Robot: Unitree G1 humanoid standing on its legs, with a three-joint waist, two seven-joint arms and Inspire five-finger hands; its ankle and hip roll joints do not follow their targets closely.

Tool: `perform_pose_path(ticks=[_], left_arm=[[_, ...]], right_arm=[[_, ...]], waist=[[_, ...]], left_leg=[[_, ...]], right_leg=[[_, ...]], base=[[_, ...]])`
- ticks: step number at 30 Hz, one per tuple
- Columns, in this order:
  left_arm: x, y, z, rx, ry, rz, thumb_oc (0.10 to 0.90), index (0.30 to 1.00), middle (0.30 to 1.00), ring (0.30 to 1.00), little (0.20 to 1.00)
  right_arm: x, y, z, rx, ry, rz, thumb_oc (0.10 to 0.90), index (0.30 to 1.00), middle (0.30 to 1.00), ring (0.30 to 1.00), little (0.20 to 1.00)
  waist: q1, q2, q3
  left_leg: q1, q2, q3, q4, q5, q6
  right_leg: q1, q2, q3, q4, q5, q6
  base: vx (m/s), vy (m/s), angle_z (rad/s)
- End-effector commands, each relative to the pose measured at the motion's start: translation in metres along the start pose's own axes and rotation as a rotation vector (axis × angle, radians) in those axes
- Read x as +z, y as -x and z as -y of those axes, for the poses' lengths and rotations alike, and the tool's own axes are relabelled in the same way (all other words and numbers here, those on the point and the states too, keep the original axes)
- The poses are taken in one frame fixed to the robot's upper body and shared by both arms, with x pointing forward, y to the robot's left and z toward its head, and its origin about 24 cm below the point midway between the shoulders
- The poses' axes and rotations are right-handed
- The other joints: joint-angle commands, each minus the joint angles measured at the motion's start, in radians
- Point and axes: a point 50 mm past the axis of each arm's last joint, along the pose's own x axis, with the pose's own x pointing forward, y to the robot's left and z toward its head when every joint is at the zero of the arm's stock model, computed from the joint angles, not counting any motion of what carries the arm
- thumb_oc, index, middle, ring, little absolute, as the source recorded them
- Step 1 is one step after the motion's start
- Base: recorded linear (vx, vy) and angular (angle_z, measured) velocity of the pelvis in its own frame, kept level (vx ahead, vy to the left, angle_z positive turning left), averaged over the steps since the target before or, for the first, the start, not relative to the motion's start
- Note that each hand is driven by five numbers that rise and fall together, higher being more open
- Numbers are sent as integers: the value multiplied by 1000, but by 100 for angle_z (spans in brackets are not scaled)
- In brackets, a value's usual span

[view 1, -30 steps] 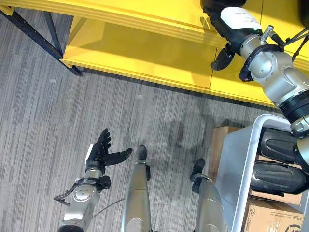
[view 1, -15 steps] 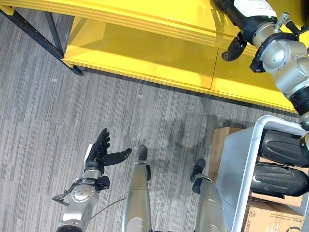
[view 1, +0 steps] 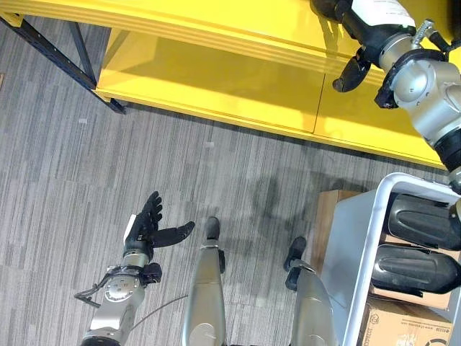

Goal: Move parts from the plastic box to the shelf.

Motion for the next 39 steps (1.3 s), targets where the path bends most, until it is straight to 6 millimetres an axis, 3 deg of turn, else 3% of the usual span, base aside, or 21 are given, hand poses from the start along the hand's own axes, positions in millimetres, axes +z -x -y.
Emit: perform_pose_path(ticks=[1,2,7,8,11,13,14,16,17,19,21,22,23,24,26,27,39], left_arm=[[19,4,-2,-16,23,119,900,1000,1000,1000,1000],[18,4,-2,-15,26,114,900,1000,1000,1000,1000],[18,4,-2,-11,34,118,900,1000,1000,1000,1000],[18,4,-2,-10,34,116,900,1000,1000,1000,1000],[18,4,-3,-6,34,117,900,1000,1000,1000,1000],[18,4,-3,-5,35,119,900,1000,1000,1000,1000],[18,5,-4,-4,35,118,900,1000,1000,1000,1000],[18,5,-3,-7,33,119,900,1000,1000,1000,1000],[19,4,-3,-8,33,122,900,1000,1000,1000,1000],[18,4,-3,-6,35,119,900,1000,1000,1000,1000],[20,3,-2,-9,33,124,900,1000,1000,1000,1000],[19,3,-2,-9,33,122,900,1000,1000,1000,1000],[20,3,-2,-12,30,125,900,1000,1000,1000,1000],[19,4,-2,-12,27,122,900,1000,1000,1000,1000],[19,4,-2,-13,29,120,900,1000,1000,1000,1000],[19,4,-3,-10,26,121,900,1000,1000,1000,1000],[17,5,-2,-11,34,115,900,1000,1000,1000,1000]], right_arm=[[-1,2,52,-183,-4,13,900,1000,1000,1000,1000],[-1,2,50,-177,-6,12,900,1000,1000,1000,1000],[-4,3,51,-173,-8,1,900,1000,1000,1000,1000],[-4,3,50,-171,-8,2,900,1000,1000,1000,1000],[-5,3,50,-166,-1,-3,900,1000,1000,1000,1000],[-6,3,51,-165,8,-5,900,1000,1000,1000,1000],[-6,3,50,-162,10,-6,900,1000,1000,1000,1000],[-7,4,50,-161,13,-9,900,1000,1000,1000,1000],[-8,4,50,-160,17,-13,900,1000,1000,1000,1000],[-9,4,50,-158,16,-14,900,1000,1000,1000,1000],[-8,4,50,-154,15,-7,900,1000,1000,1000,1000],[-8,4,49,-152,15,-7,900,1000,1000,1000,1000],[-9,5,50,-154,17,-9,900,1000,1000,1000,1000],[-9,5,50,-152,18,-9,900,1000,1000,1000,1000],[-9,5,50,-152,16,-7,900,1000,1000,1000,1000],[-9,5,50,-151,17,-7,900,1000,1000,1000,1000],[-13,6,49,-148,14,-19,900,1000,1000,1000,1000]], waist=[[6,-2,-81],[8,-1,-86],[11,-4,-83],[11,-3,-87],[13,-3,-87],[14,-5,-84],[16,-4,-87],[17,-5,-86],[17,-7,-84],[18,-7,-87],[17,-9,-83],[17,-8,-87],[18,-9,-84],[18,-8,-88],[19,-10,-89],[20,-13,-87],[20,-15,-108]], left_leg=[[25,40,-73,-10,-65,-44],[37,44,-75,-12,-89,-50],[22,35,-74,-22,-59,-45],[34,40,-77,-19,-85,-52],[34,39,-78,-21,-85,-52],[21,34,-76,-26,-57,-46],[34,39,-78,-23,-85,-53],[35,38,-79,-25,-85,-53],[22,33,-78,-30,-56,-46],[34,37,-82,-30,-82,-53],[25,32,-80,-43,-51,-47],[37,36,-82,-40,-78,-53],[32,32,-79,-58,-45,-47],[46,37,-81,-60,-69,-54],[54,37,-81,-76,-64,-53],[50,32,-78,-90,-33,-48],[95,32,-70,-176,0,-50]], right_leg=[[-20,2,1,64,-62,3],[-11,6,3,71,-85,11],[-15,-2,-6,59,-61,4],[-6,1,-3,67,-86,11],[-3,0,-5,70,-88,11],[-10,-4,-11,60,-63,4],[0,0,-8,70,-89,12],[2,0,-10,70,-90,12],[-7,-4,-13,61,-65,5],[2,-1,-12,69,-89,13],[-4,-5,-18,57,-64,6],[4,-1,-14,65,-88,14],[3,-3,-19,47,-63,7],[14,1,-17,52,-87,15],[21,1,-19,42,-84,16],[18,-1,-23,23,-56,11],[59,-1,-31,-48,-27,21]], base=[[0,0,0],[0,0,0],[0,-4,3],[109,-28,5],[18,-1,3],[-29,6,1],[104,-22,3],[24,-6,2],[-58,8,2],[10,-4,2],[30,-3,6],[52,-3,6],[124,-20,4],[67,-18,4],[63,-14,1],[-36,16,1],[34,1,1]])
